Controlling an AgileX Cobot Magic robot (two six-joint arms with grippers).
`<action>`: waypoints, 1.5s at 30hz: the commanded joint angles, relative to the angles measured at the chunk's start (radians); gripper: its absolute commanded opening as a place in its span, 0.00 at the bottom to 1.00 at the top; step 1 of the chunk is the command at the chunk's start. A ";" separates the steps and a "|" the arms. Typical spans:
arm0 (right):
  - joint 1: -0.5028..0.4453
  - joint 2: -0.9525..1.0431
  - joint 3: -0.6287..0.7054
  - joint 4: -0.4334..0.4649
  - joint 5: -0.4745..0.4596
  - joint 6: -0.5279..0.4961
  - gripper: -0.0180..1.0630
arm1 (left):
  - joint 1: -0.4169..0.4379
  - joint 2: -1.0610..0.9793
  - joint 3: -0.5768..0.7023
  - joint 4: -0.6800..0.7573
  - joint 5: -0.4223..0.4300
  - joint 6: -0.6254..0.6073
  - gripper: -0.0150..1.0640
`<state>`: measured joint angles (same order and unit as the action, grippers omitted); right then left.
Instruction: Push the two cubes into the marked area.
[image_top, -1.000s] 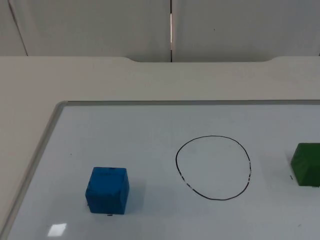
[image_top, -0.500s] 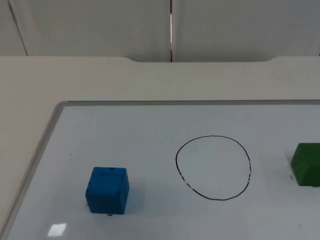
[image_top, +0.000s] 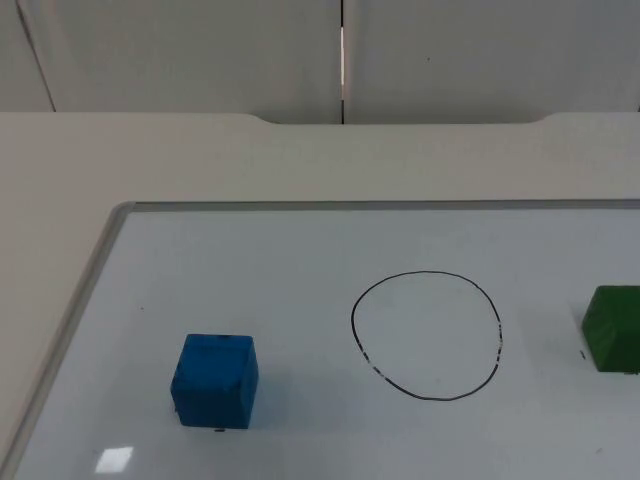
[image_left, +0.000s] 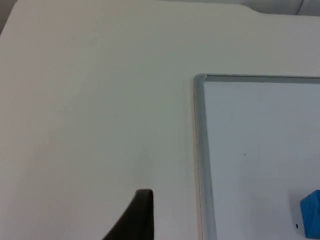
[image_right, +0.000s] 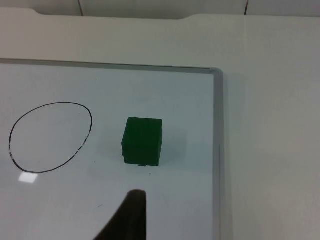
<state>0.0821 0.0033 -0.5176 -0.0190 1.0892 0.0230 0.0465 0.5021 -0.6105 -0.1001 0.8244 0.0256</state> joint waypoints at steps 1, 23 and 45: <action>-0.007 -0.003 0.003 0.004 -0.010 -0.012 0.99 | 0.002 0.019 -0.005 -0.015 -0.021 0.007 0.99; -0.007 -0.003 0.003 -0.002 -0.010 -0.012 0.99 | 0.002 0.355 -0.005 -0.335 -0.153 0.324 0.25; -0.007 -0.003 0.003 -0.002 -0.010 -0.012 0.99 | 0.002 0.771 -0.005 -0.526 -0.284 0.422 0.13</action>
<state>0.0821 0.0033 -0.5176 -0.0190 1.0874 0.0230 0.0465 1.2307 -0.6105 -0.6016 0.5658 0.4447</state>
